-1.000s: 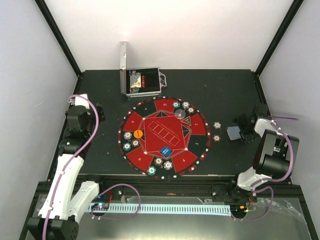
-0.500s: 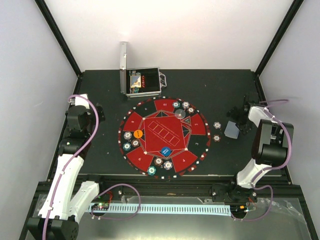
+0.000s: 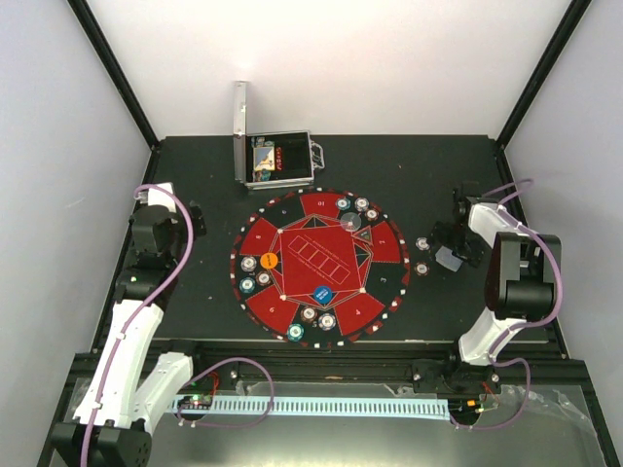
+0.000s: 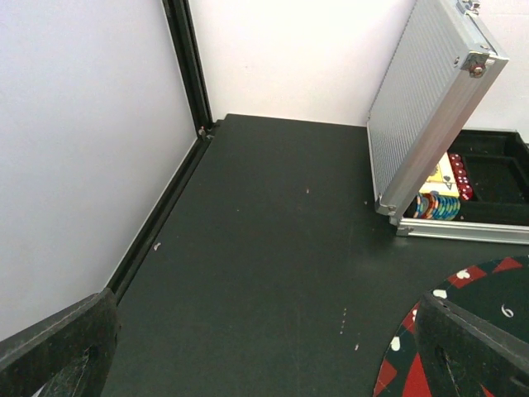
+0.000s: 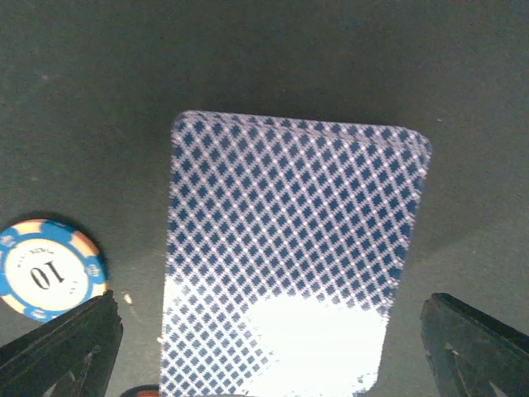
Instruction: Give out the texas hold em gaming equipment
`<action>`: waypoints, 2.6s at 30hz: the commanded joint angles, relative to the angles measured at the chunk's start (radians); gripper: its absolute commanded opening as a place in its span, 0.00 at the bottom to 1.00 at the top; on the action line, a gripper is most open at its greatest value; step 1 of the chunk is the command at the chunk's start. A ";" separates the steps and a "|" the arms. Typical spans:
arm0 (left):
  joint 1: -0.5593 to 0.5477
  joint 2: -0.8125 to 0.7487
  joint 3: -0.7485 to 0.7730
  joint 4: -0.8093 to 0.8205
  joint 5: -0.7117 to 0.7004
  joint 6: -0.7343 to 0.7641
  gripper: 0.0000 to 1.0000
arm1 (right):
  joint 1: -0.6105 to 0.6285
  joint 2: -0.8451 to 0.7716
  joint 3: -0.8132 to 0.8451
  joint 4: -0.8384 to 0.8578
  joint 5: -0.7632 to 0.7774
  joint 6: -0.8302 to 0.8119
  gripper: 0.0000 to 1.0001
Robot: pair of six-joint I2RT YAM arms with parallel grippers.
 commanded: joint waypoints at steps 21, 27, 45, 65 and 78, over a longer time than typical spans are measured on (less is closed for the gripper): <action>-0.024 -0.021 0.004 0.031 0.001 0.010 0.99 | -0.037 0.023 -0.088 0.043 -0.030 -0.008 0.91; -0.025 -0.022 0.003 0.030 -0.001 0.010 0.99 | -0.059 0.039 -0.092 0.069 -0.045 -0.034 0.79; -0.024 -0.019 0.003 0.027 -0.005 0.010 0.99 | -0.063 0.062 -0.068 0.101 -0.073 -0.155 0.60; -0.111 0.061 0.061 -0.023 0.309 -0.086 0.99 | 0.100 -0.101 -0.071 -0.019 -0.046 -0.194 0.59; -0.329 0.132 0.049 -0.050 0.639 -0.450 0.97 | 0.314 -0.190 -0.022 -0.080 -0.075 -0.232 0.59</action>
